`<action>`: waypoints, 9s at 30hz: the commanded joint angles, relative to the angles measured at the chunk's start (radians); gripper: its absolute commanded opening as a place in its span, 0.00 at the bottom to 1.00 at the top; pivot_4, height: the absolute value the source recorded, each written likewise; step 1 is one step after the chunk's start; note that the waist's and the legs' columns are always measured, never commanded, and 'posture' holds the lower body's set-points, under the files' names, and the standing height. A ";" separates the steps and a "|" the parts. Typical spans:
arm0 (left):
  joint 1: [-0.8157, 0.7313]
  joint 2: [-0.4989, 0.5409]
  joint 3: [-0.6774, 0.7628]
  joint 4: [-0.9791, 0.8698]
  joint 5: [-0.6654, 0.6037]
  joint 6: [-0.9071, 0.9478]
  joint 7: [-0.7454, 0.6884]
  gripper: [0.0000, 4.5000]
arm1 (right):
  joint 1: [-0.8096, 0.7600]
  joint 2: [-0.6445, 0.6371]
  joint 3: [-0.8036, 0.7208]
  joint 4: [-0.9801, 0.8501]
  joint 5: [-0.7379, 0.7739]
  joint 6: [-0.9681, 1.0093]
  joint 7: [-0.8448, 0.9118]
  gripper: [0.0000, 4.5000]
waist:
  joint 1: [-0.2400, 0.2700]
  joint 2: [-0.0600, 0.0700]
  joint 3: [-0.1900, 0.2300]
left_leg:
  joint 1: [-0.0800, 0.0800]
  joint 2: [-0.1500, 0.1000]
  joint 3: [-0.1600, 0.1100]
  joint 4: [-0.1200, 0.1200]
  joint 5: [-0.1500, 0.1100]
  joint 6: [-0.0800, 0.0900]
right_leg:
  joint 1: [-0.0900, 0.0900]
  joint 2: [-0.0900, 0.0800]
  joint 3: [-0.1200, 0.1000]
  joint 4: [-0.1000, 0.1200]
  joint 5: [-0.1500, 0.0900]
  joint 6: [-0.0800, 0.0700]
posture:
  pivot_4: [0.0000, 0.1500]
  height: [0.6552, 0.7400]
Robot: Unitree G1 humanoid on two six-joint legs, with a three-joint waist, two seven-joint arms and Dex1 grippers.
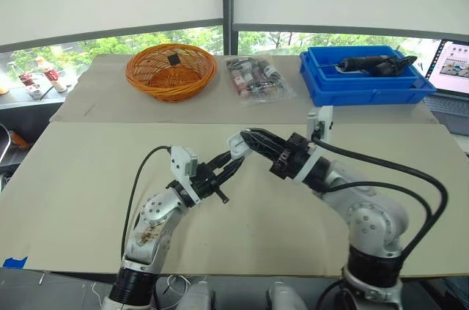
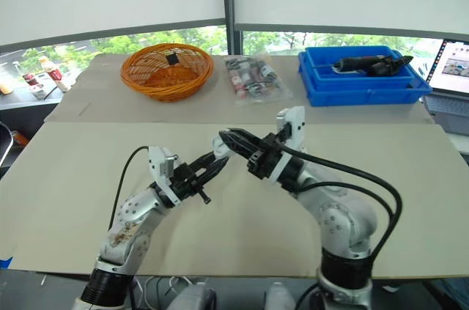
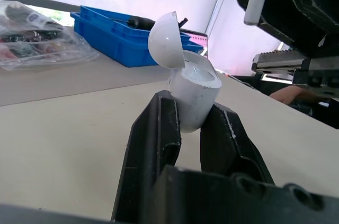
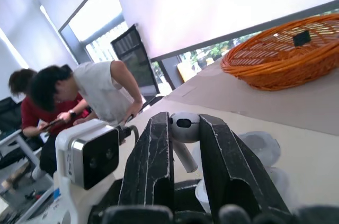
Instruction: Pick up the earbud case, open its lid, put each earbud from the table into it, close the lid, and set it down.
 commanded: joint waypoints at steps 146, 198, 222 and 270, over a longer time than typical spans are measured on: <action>0.085 0.025 -0.008 0.024 0.105 -0.145 0.043 0.11 | 0.038 -0.768 0.168 0.624 -0.504 -0.754 0.649 0.08 | 0.004 0.000 0.000 | -0.001 0.000 0.005 0.000 0.001 -0.001 | 0.002 0.000 0.000 -0.003 0.000 0.000 | 1.00 1.00; 0.264 0.024 -0.081 -0.162 0.104 -0.044 0.094 0.11 | 0.341 -1.166 0.014 0.374 -0.447 -0.795 0.878 0.71 | 0.027 0.000 0.001 | 0.002 0.000 0.006 0.000 0.000 0.000 | 0.006 0.000 0.001 -0.004 0.000 0.000 | 1.00 1.00; 0.250 0.025 -0.081 -0.149 0.106 -0.048 0.086 0.11 | 0.392 -1.195 0.064 0.490 -0.536 -0.886 0.908 0.00 | 0.024 0.000 0.001 | 0.002 0.001 0.006 0.000 0.000 0.000 | 0.006 0.000 0.001 -0.004 0.000 0.000 | 1.00 1.00; 0.273 0.026 -0.095 -0.165 0.112 -0.045 0.092 0.11 | 0.337 -1.245 0.205 0.375 -0.721 -1.162 0.921 0.91 | 0.023 0.000 0.001 | 0.003 0.001 0.006 0.000 0.000 0.000 | 0.006 0.000 0.001 -0.004 0.000 0.000 | 1.00 1.00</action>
